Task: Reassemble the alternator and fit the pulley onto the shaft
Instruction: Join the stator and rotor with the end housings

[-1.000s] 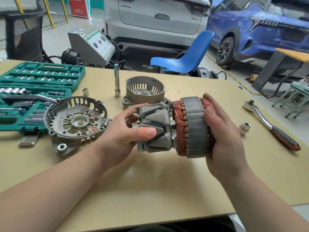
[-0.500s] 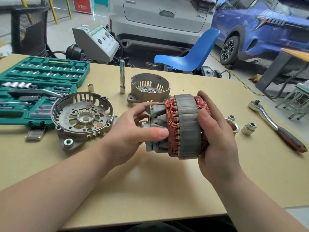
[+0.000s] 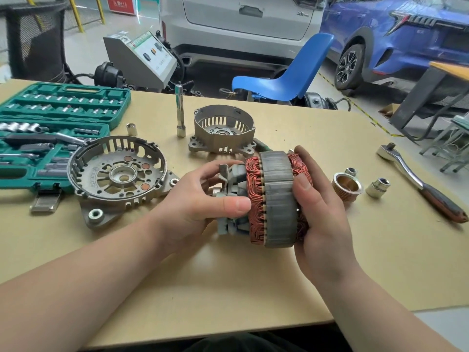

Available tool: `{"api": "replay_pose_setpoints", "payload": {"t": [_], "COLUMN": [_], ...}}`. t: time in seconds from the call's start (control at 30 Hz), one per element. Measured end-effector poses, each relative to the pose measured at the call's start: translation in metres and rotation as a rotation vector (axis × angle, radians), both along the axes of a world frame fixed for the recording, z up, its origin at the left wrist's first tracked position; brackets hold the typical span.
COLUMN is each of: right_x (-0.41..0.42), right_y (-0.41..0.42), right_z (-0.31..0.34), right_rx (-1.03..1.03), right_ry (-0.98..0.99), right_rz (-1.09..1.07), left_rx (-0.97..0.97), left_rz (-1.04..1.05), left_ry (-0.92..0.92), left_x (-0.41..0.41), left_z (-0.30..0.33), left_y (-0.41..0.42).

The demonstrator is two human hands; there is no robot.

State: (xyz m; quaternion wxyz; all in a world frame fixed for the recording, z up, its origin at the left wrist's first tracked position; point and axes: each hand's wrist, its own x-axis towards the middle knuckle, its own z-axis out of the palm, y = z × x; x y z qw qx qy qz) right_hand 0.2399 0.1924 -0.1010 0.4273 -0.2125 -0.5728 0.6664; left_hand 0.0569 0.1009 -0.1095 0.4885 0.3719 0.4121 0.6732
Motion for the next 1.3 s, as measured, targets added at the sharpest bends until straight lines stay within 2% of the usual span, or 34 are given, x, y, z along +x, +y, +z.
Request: {"api": "replay_pose_setpoints", "payload": {"t": [0.23,0.57,0.87,1.0,1.13,1.3], "right_x": [0.0,0.0,0.003,0.002,0.003,0.002], "right_y": [-0.001,-0.006,-0.005,-0.003,-0.002,0.0], "right_z": [-0.01,-0.023,-0.024,-0.026,-0.027,-0.029], "right_rx": [-0.019,-0.006,-0.02,-0.023,-0.015,-0.112], "right_ry": [0.072,0.103,0.105,0.101,0.129,0.193], "right_rz": [-0.006,0.033,0.051,0.035,0.023,-0.012], "left_rx": [-0.016,-0.077,-0.054,-0.05,-0.042,-0.006], "left_rz": [0.066,0.016,-0.048,-0.03,-0.002,-0.002], "left_ry": [0.02,0.179,0.178,0.258,0.439,0.369], "left_x": [0.004,-0.004,-0.003,-0.002,0.003,0.014], "left_z": [-0.003,-0.008,-0.003,-0.001,-0.002,0.001], "left_y": [0.002,0.001,0.003,0.003,0.005,0.009]}}
